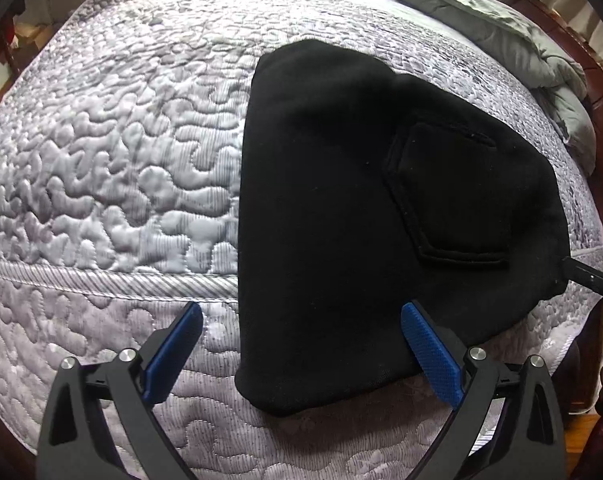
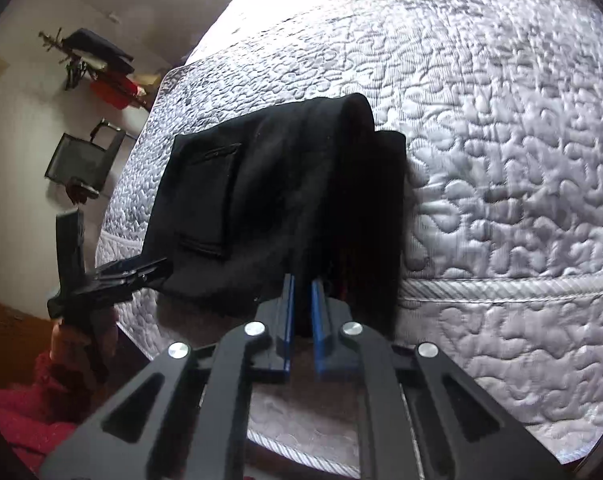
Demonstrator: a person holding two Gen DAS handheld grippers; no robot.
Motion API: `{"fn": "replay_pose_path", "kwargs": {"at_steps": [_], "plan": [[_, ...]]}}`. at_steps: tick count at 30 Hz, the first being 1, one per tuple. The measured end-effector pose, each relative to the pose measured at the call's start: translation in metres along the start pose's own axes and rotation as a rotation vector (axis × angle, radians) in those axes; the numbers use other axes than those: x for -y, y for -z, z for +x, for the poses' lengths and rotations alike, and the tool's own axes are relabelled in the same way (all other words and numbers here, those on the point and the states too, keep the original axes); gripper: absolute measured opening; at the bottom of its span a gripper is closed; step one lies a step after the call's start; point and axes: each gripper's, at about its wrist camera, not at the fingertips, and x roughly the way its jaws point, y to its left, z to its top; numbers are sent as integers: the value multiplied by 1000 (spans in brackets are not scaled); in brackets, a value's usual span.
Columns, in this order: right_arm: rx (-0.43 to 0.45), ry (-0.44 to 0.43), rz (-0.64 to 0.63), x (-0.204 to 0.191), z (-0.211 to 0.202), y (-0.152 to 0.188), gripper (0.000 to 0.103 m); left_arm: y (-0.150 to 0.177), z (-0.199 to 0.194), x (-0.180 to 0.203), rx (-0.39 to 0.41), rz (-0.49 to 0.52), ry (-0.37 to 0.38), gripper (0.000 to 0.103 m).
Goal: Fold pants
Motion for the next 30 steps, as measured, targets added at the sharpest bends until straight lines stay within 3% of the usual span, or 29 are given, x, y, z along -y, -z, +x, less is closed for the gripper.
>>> {"fn": "replay_pose_path", "kwargs": {"at_steps": [5,11,14,19,23,30], "plan": [[-71,158,-75,-5,23,4,6,4,5,6,20,37,-12,100],[-71,136,-11,2,28,2,10,5,7,5,22,15,8,100],[-31,108,11,0,8,2,18,4,-5,3,26,0,18,99],[40,97,-16,-21,-16,2,19,5,-16,10,36,45,-1,99],[4,91,-48,-33,3,4,19,15,-3,18,12,78,-17,99],[-37,36,82,-4,34,8,16,23,6,12,14,23,34,100]]}}
